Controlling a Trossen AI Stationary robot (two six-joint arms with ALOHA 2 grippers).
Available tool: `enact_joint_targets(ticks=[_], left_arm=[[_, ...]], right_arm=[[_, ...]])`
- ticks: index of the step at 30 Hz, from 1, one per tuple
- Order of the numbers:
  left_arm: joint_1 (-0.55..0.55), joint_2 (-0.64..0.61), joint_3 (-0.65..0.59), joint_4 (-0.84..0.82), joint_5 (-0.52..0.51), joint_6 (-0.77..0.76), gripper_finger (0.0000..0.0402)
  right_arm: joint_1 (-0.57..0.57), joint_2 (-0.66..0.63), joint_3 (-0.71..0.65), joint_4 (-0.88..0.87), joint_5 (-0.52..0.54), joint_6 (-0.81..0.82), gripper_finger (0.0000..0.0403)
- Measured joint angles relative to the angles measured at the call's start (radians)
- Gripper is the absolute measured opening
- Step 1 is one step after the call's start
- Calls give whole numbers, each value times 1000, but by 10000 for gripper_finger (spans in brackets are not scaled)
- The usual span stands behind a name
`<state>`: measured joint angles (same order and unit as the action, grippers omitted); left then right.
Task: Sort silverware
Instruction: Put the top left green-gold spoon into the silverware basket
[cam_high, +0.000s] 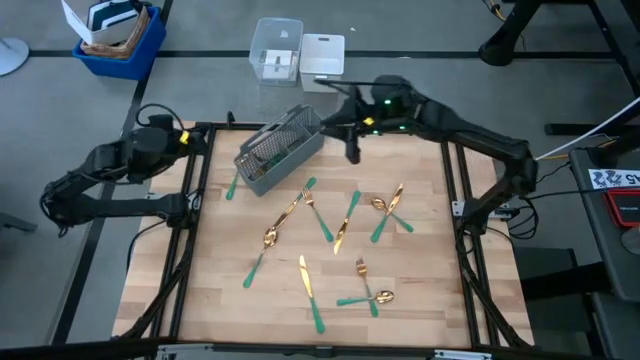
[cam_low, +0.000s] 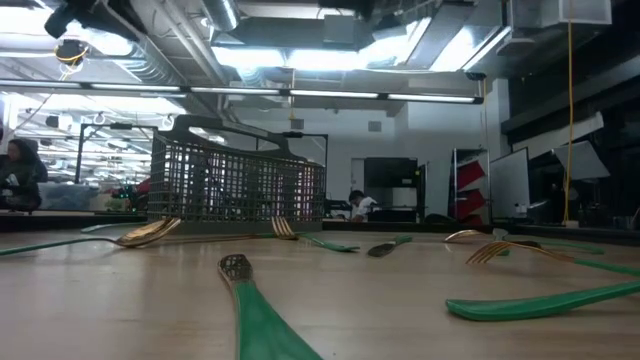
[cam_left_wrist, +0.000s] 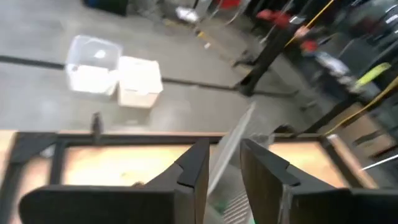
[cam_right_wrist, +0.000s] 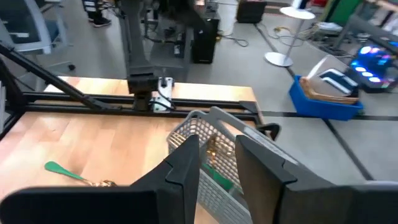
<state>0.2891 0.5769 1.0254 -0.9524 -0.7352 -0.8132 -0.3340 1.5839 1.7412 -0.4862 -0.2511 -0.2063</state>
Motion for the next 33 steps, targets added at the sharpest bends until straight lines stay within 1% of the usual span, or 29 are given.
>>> enact_joint_targets(ticks=[3,6,10,14,19,20,22,28,33], left_arm=[[49,53,14,-52,36,-32,73],[115,107,15,-100,115,-71,72],[230,192,15,-168,255,-121,72],[347,274,15,-213,396,-123,72],[455,383,14,-257,571,-123,72],[472,407,14,-267,593,-122,72],[503,456,14,-282,610,-113,72],[590,592,14,-278,613,-76,72],[658,686,14,-217,639,-35,72]], right_arm=[[0,-47,0,-55,24,0,108],[0,-86,0,-112,24,0,108],[0,-133,0,-180,24,53,108],[0,-169,0,-240,23,127,108],[0,-206,0,-306,23,136,108],[0,-209,0,-317,23,136,108],[0,-212,0,-341,23,136,108],[1,-214,0,-392,23,135,108],[1,-214,0,-418,23,135,108]])
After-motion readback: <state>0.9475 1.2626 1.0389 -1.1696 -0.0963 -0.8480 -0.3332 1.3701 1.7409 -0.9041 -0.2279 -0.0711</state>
